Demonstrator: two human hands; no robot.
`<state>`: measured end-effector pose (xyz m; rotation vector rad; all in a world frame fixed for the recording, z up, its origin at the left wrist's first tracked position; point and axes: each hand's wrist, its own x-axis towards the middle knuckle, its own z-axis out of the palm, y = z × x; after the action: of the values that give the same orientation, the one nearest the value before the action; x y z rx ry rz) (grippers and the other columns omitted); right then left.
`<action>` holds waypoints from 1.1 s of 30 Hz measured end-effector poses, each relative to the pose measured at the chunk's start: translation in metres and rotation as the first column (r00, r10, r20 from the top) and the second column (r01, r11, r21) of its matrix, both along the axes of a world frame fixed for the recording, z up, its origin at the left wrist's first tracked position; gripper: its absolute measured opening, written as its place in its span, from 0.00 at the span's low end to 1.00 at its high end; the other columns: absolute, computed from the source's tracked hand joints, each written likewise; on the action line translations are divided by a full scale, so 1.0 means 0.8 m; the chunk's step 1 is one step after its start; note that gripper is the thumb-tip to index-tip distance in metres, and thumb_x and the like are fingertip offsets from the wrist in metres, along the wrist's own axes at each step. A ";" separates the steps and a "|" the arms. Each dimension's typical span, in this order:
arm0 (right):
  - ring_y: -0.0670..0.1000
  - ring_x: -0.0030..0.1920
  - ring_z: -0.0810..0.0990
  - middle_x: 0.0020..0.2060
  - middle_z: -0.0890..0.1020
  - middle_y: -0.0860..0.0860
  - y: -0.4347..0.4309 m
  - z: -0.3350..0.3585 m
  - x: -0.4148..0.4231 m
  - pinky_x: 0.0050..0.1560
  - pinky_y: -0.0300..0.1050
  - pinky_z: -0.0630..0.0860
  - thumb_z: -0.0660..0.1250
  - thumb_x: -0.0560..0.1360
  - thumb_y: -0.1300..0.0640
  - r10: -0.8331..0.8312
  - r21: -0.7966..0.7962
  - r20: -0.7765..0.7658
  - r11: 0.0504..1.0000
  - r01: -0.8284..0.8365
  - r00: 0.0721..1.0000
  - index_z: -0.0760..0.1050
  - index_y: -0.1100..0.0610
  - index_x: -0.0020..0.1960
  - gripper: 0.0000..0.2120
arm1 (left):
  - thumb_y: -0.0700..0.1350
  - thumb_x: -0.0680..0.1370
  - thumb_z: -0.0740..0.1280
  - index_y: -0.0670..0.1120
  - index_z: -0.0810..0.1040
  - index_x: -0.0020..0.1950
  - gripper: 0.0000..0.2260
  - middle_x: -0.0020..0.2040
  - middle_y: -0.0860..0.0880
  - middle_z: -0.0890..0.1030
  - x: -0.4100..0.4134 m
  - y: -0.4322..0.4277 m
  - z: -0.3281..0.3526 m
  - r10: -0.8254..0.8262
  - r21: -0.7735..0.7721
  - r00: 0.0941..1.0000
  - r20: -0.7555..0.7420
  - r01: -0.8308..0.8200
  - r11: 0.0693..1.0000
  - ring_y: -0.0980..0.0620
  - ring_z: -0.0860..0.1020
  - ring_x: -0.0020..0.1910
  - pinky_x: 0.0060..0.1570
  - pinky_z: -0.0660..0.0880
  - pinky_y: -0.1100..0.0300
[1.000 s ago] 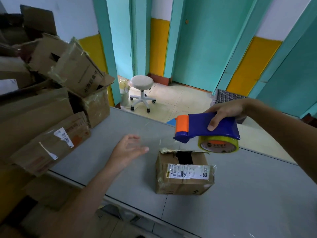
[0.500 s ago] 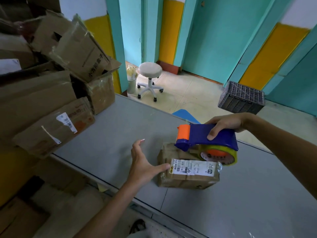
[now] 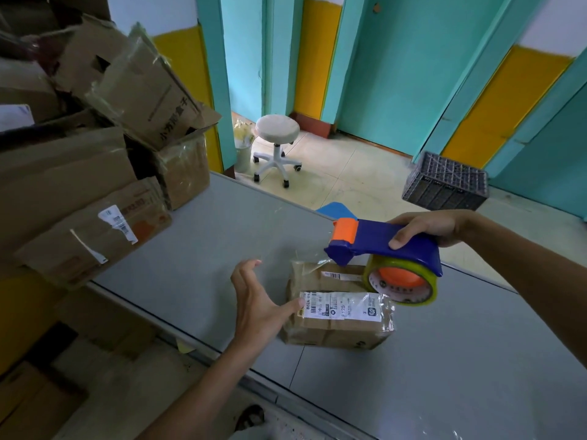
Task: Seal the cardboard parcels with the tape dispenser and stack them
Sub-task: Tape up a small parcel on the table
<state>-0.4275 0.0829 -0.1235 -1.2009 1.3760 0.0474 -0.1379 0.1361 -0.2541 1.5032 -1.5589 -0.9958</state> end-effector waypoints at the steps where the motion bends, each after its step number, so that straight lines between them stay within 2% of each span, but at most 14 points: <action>1: 0.52 0.44 0.83 0.47 0.84 0.52 0.001 0.004 -0.001 0.41 0.44 0.81 0.81 0.43 0.38 0.014 -0.001 -0.009 1.000 -0.014 1.000 0.74 0.55 0.58 0.47 | 0.44 0.61 0.80 0.54 0.55 0.59 0.39 0.62 0.53 0.56 0.002 -0.002 0.000 -0.012 -0.037 1.000 0.012 0.012 0.999 0.59 0.59 0.60 0.55 0.63 0.63; 5: 0.52 0.45 0.84 0.48 0.84 0.53 0.001 0.026 -0.002 0.41 0.44 0.80 0.81 0.46 0.39 0.107 -0.003 -0.089 0.994 -0.108 0.990 0.74 0.56 0.58 0.45 | 0.42 0.61 0.80 0.53 0.56 0.56 0.37 0.59 0.54 0.56 0.001 -0.007 0.000 -0.040 -0.113 0.997 0.068 0.047 0.992 0.60 0.60 0.59 0.53 0.63 0.65; 9: 0.51 0.44 0.84 0.46 0.85 0.51 0.006 0.050 0.002 0.40 0.42 0.80 0.75 0.53 0.45 0.180 0.012 -0.177 0.983 -0.181 0.968 0.74 0.55 0.58 0.34 | 0.43 0.62 0.79 0.50 0.55 0.54 0.35 0.57 0.52 0.57 -0.005 -0.006 0.001 -0.048 -0.151 0.993 0.107 0.064 0.986 0.58 0.61 0.55 0.48 0.63 0.67; 16: 0.53 0.49 0.83 0.50 0.84 0.51 0.021 0.019 0.022 0.47 0.46 0.80 0.74 0.62 0.48 0.264 0.075 -0.203 0.964 -0.254 0.943 0.74 0.54 0.59 0.27 | 0.46 0.60 0.81 0.48 0.56 0.54 0.37 0.56 0.51 0.57 -0.002 -0.001 0.002 -0.014 -0.131 0.993 0.119 0.030 0.991 0.58 0.60 0.53 0.45 0.64 0.64; 20: 0.51 0.48 0.83 0.49 0.84 0.50 0.015 0.009 0.033 0.46 0.45 0.80 0.72 0.64 0.51 0.278 0.084 -0.222 0.960 -0.266 0.935 0.74 0.54 0.59 0.25 | 0.44 0.59 0.81 0.48 0.56 0.54 0.37 0.56 0.51 0.58 0.003 0.004 -0.006 -0.021 -0.072 0.999 0.045 0.024 0.997 0.57 0.63 0.54 0.44 0.64 0.69; 25: 0.52 0.49 0.83 0.50 0.84 0.50 0.010 0.005 0.042 0.46 0.45 0.80 0.73 0.62 0.50 0.315 0.076 -0.257 0.949 -0.305 0.914 0.73 0.54 0.60 0.27 | 0.47 0.59 0.81 0.51 0.55 0.57 0.39 0.58 0.53 0.58 0.018 0.012 -0.024 -0.082 0.010 0.996 -0.016 0.083 0.997 0.53 0.67 0.61 0.54 0.65 0.61; 28: 0.53 0.50 0.83 0.51 0.83 0.50 0.009 0.005 0.048 0.48 0.46 0.80 0.73 0.62 0.49 0.340 0.070 -0.279 0.940 -0.334 0.898 0.73 0.54 0.61 0.29 | 0.56 0.58 0.79 0.56 0.56 0.56 0.38 0.61 0.55 0.62 0.024 0.021 -0.019 -0.109 0.083 0.988 -0.107 0.118 0.990 0.54 0.71 0.60 0.53 0.69 0.61; 30: 0.53 0.50 0.83 0.51 0.83 0.50 0.009 0.005 0.050 0.50 0.48 0.80 0.75 0.60 0.48 0.360 0.072 -0.290 0.932 -0.355 0.887 0.73 0.53 0.61 0.31 | 0.67 0.57 0.72 0.58 0.59 0.53 0.33 0.60 0.59 0.66 0.026 0.032 -0.008 -0.088 0.110 0.971 -0.223 0.115 0.987 0.58 0.75 0.55 0.47 0.72 0.66; 31: 0.53 0.51 0.83 0.51 0.83 0.50 0.009 0.005 0.051 0.51 0.49 0.80 0.75 0.59 0.47 0.368 0.071 -0.294 0.929 -0.364 0.882 0.74 0.53 0.61 0.31 | 0.69 0.60 0.68 0.57 0.60 0.52 0.30 0.60 0.60 0.68 0.025 0.038 -0.003 -0.065 0.106 0.959 -0.276 0.097 0.990 0.60 0.77 0.53 0.45 0.73 0.68; 32: 0.53 0.51 0.83 0.51 0.83 0.50 0.009 0.006 0.051 0.52 0.49 0.80 0.75 0.59 0.47 0.375 0.069 -0.299 0.926 -0.372 0.877 0.74 0.53 0.60 0.31 | 0.68 0.66 0.66 0.55 0.61 0.51 0.25 0.60 0.59 0.70 0.024 0.042 0.000 -0.035 0.098 0.944 -0.327 0.071 0.993 0.60 0.78 0.52 0.45 0.75 0.67; 33: 0.53 0.51 0.82 0.51 0.83 0.50 0.010 0.006 0.052 0.52 0.49 0.80 0.75 0.60 0.47 0.379 0.067 -0.306 0.923 -0.378 0.873 0.74 0.53 0.60 0.30 | 0.64 0.72 0.64 0.54 0.63 0.50 0.19 0.58 0.57 0.73 0.022 0.045 -0.001 0.003 0.099 0.931 -0.366 0.035 0.994 0.57 0.79 0.51 0.48 0.77 0.61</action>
<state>-0.3856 0.0909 -0.1186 -1.4916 1.3868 0.5418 -0.1201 0.1721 -0.2546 1.2824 -1.2703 -1.3007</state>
